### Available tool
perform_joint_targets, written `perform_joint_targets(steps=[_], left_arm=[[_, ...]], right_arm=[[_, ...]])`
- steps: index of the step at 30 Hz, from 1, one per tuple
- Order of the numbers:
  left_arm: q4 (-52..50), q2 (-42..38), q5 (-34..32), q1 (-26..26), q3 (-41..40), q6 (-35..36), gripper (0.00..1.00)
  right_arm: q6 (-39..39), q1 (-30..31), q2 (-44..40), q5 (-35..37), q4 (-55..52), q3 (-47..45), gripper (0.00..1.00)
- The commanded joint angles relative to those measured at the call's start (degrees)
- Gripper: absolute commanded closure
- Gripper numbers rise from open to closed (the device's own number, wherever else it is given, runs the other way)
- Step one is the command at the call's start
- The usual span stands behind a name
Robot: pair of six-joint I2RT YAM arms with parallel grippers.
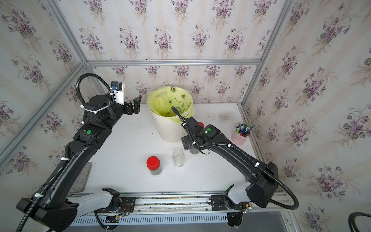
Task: Empty moldy tea leaves from jars
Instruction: Pick up the jar from the center of the board.
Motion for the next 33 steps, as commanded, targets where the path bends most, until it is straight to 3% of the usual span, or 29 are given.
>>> perform_joint_targets(steps=[1, 11, 33], left_arm=[[1.1, -0.1, 0.6, 0.0, 0.1, -1.0, 0.00], [1.2, -0.4, 1.8, 0.1, 0.2, -1.0, 0.00], [1.2, 0.3, 3.2, 0.1, 0.3, -0.8, 0.00]], right_arm=[[-1.5, -2.7, -0.6, -2.4, 2.6, -1.9, 0.13], [-2.1, -7.1, 1.1, -6.6, 9.0, -5.9, 0.12], [-2.4, -9.1, 7.5, -6.4, 15.2, -9.6, 0.17]])
